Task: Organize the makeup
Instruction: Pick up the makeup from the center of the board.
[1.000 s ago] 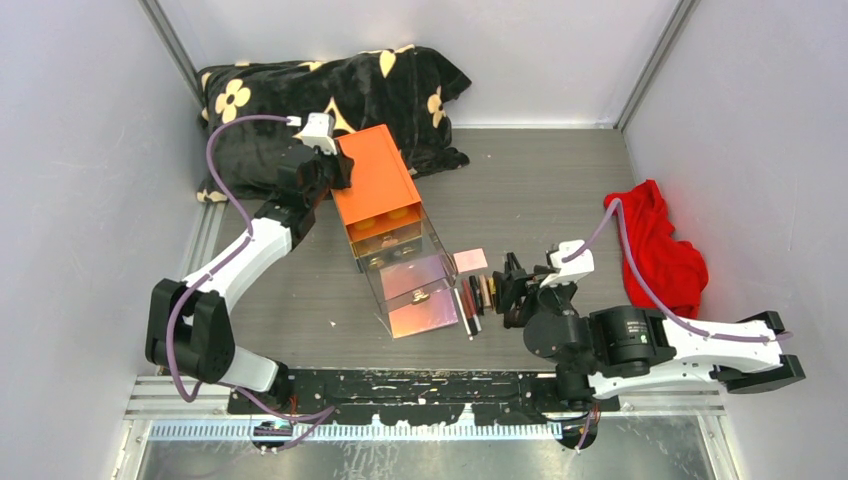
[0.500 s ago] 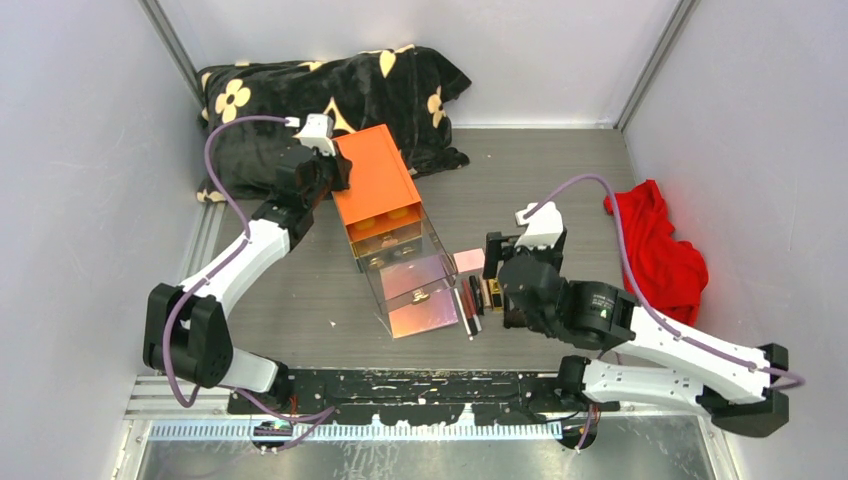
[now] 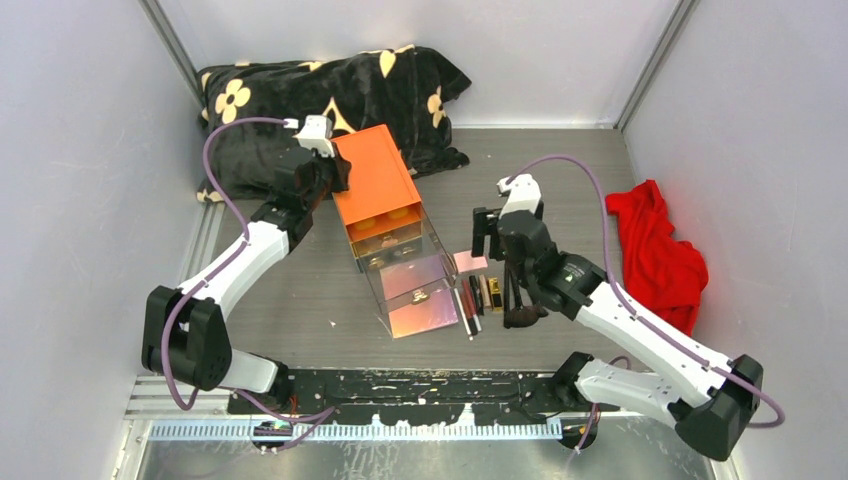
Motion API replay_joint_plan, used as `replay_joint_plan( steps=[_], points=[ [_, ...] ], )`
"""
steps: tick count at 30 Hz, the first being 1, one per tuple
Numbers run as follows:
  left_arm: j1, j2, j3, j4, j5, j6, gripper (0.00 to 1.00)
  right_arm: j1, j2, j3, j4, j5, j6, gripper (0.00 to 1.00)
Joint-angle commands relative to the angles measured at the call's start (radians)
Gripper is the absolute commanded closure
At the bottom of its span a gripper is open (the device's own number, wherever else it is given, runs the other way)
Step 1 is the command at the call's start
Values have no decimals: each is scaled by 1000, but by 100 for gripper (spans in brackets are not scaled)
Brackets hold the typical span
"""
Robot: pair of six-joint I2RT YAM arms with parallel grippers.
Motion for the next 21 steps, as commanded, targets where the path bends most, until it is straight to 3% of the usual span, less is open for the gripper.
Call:
replay_joint_plan(
  steps=[1,9,15,21],
  points=[
    [9,24,-58,-207,-23,2,90,-140,-60,-46,120,-192,-6,19],
    [10,24,-69,-205,-28,2,90,-262,19,-99,156,-460,19,21],
    [10,26,-64,-207,-31,6,90,-304,23,-161,154,-564,31,27],
    [9,39,-70,-203,-29,7,90,-344,11,-196,134,-683,21,27]
  ],
)
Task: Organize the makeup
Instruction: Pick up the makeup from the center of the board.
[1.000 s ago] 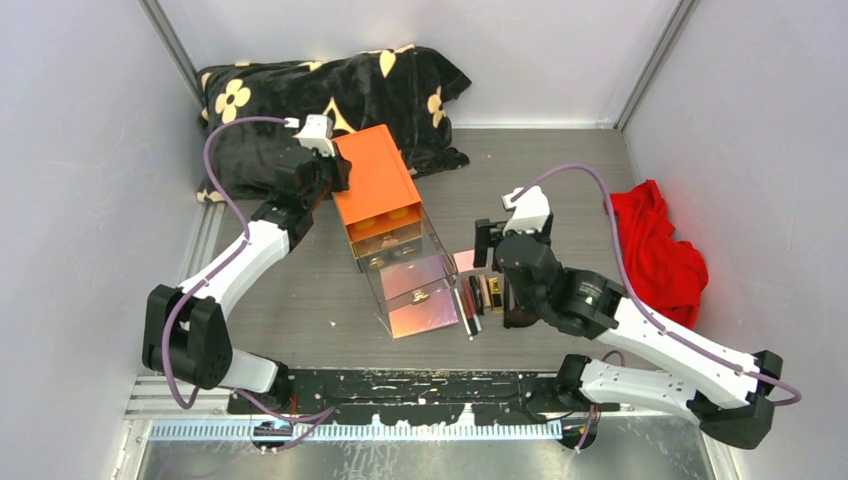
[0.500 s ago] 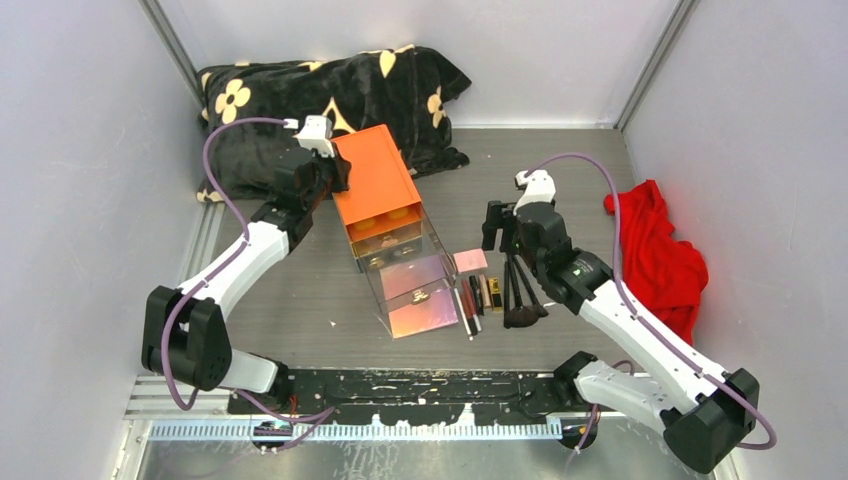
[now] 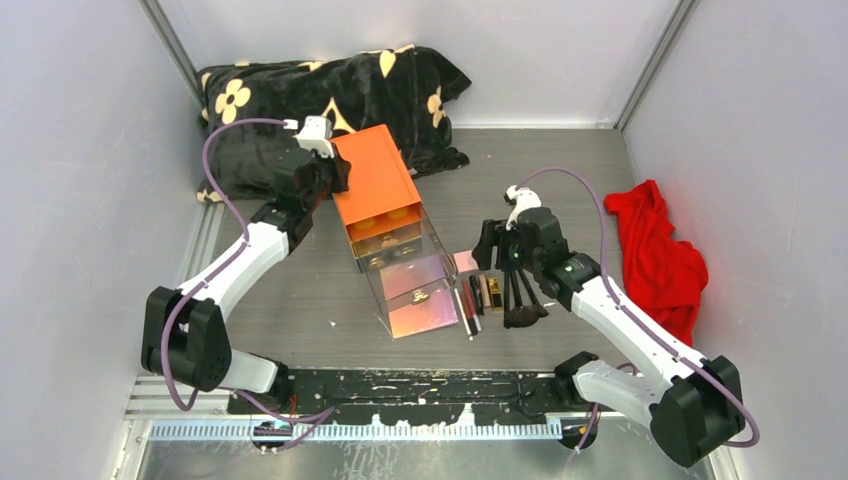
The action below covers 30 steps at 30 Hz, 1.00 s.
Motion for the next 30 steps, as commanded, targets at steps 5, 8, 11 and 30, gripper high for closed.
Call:
replay_joint_plan(
  steps=[5,8,11,30],
  points=[
    [9,43,-67,-208,-33,6,90,-26,0,-32,57,-230,-6,27],
    [9,41,-66,-208,-36,8,90,-25,14,-60,80,-270,1,28],
    [9,40,-66,-211,-43,11,90,-25,18,-90,114,-312,13,27],
    [15,-252,-254,-336,-114,-212,80,-26,87,-167,243,-481,29,30]
  ],
)
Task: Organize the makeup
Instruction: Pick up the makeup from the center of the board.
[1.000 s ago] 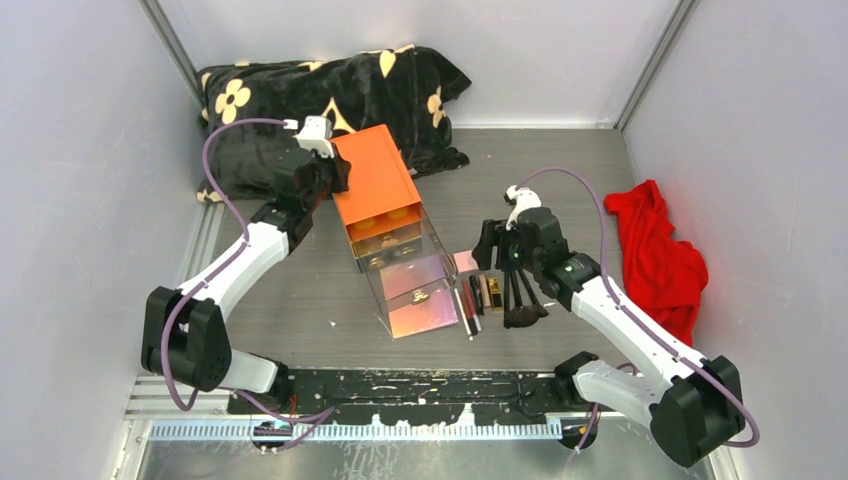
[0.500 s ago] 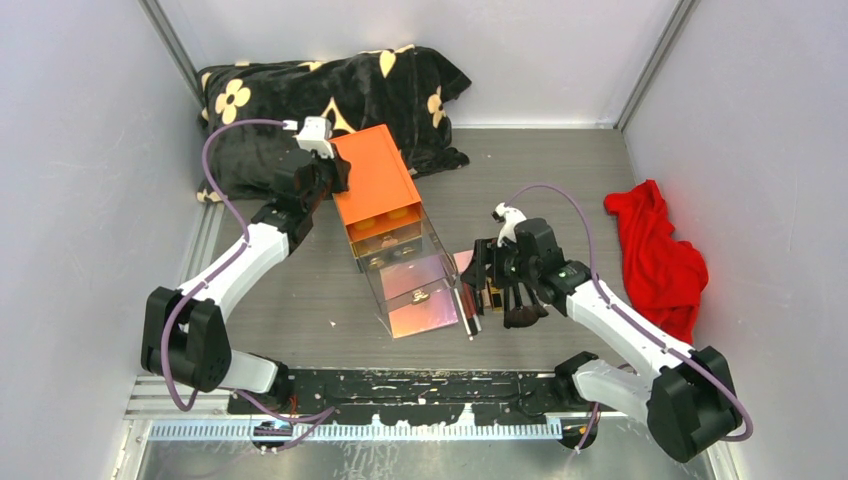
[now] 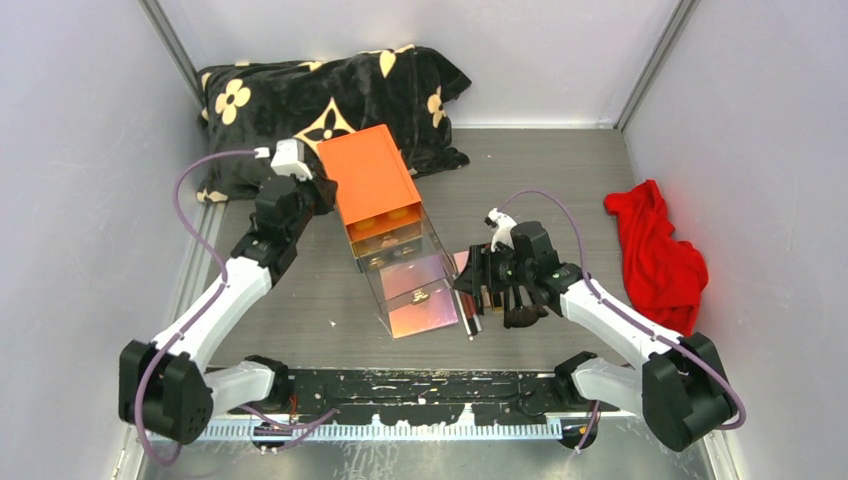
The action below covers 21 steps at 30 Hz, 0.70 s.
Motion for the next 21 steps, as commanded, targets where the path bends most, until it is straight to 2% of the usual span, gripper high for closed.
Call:
replay_joint_plan(
  steps=[1,7,12,21],
  points=[
    [15,-60,-107,-316,-52,-72,79,-2,20,-10,91,-60,8,30],
    [15,-179,-123,-412,-73,-85,75,-2,36,-20,122,-80,6,31],
    [14,-291,-169,-471,-37,-149,75,-2,32,-25,126,-86,2,31],
    [12,-457,-383,-393,132,-337,78,-2,38,-55,158,-114,14,31]
  ],
)
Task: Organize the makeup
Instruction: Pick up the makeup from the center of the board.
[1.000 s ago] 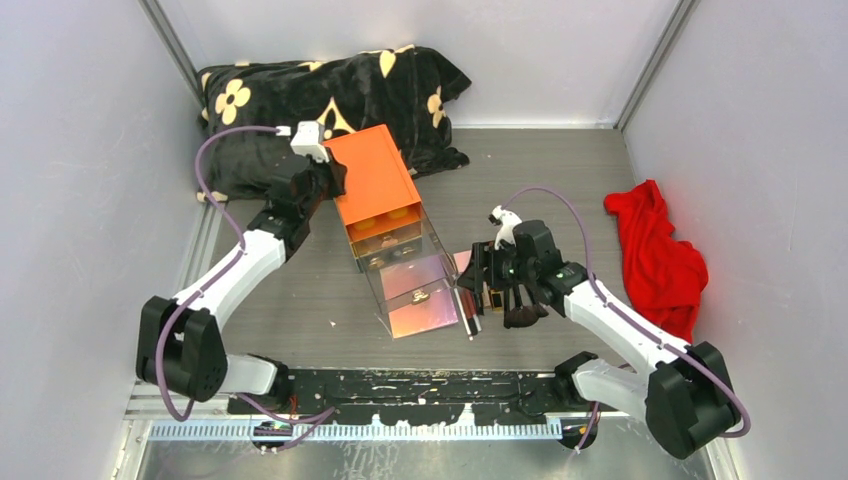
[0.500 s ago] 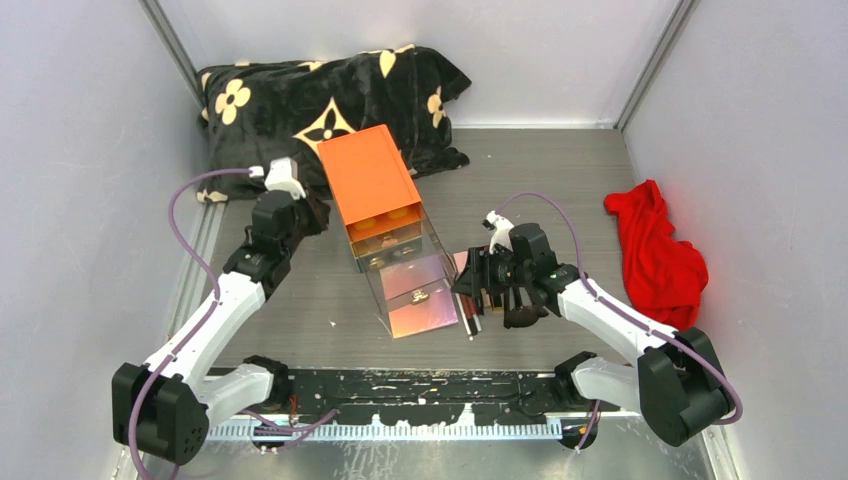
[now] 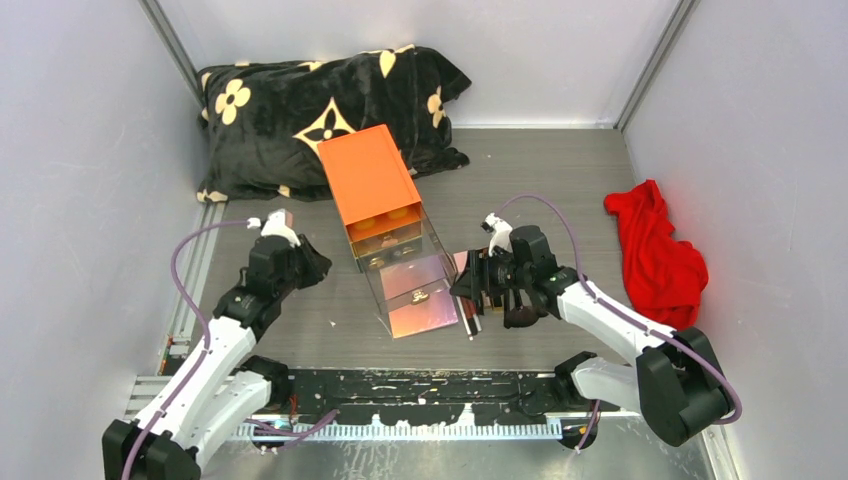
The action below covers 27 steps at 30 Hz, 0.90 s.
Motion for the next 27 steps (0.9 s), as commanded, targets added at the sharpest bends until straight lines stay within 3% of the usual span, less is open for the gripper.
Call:
replay_joint_plan(
  steps=[1,7,11,16,27],
  points=[
    [0,-62,-105,66,101,-127,78,-2,3,-12,72,-35,12,31],
    [-31,-56,-161,125,158,-192,78,-1,23,-17,98,-43,22,32],
    [-73,3,-212,259,184,-256,78,-1,45,-19,123,-48,33,32],
    [-140,86,-277,410,153,-327,78,0,72,-16,147,-60,41,33],
    [-234,172,-358,567,43,-381,78,12,126,-14,192,-69,50,32]
  ],
)
